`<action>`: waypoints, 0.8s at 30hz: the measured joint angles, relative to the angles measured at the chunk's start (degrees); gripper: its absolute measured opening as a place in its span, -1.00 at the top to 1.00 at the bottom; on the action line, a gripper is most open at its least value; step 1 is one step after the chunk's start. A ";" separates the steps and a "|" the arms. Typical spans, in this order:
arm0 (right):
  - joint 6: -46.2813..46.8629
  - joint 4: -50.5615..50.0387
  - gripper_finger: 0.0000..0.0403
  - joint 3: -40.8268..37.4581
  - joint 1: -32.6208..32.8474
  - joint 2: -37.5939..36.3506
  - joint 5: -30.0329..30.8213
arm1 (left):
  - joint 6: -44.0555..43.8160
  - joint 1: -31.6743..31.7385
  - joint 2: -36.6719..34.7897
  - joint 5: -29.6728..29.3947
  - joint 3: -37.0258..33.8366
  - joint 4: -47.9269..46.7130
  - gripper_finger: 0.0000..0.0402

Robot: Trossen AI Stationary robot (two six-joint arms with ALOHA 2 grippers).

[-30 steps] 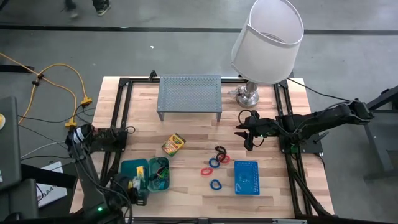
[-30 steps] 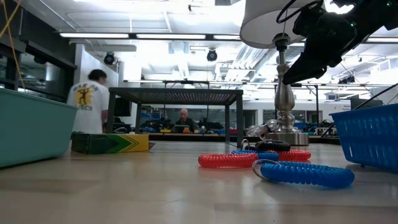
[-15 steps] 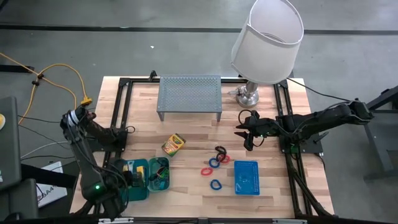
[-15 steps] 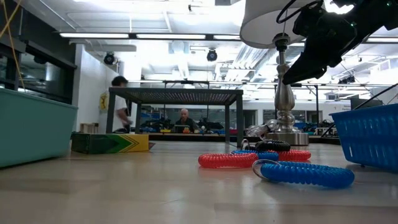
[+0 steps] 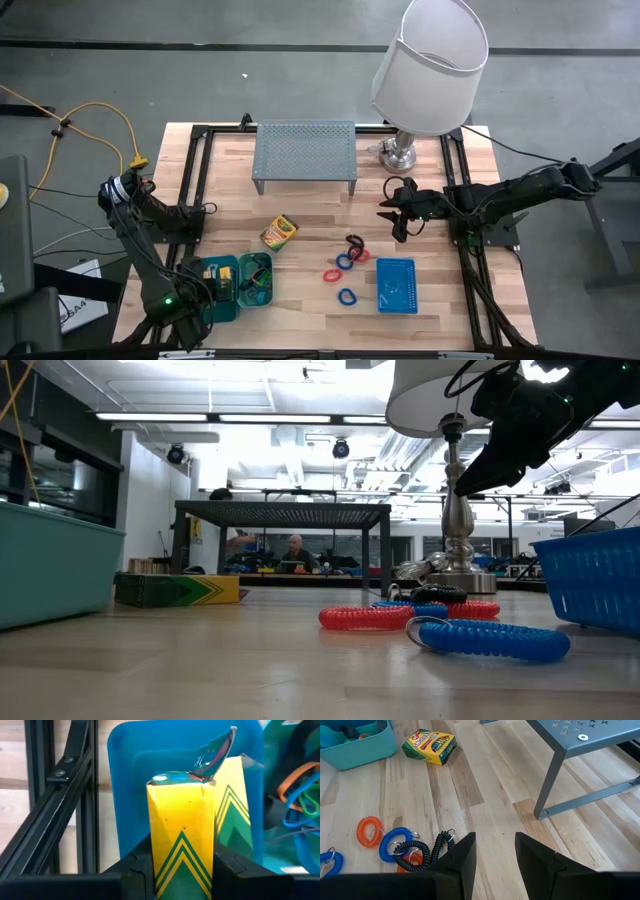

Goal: Pick & Place Office Desk Supplies
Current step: Put the bottom box of crayons into the light blue bin

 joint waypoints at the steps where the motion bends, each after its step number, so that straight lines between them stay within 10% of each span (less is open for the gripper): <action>1: 0.00 0.01 0.38 0.00 0.00 0.00 0.00 | 0.00 0.01 -0.18 -0.01 -0.84 1.13 0.46; 24: 0.00 0.00 0.38 0.00 0.01 0.00 0.00 | 2.97 7.11 -1.17 1.99 -6.90 6.56 0.46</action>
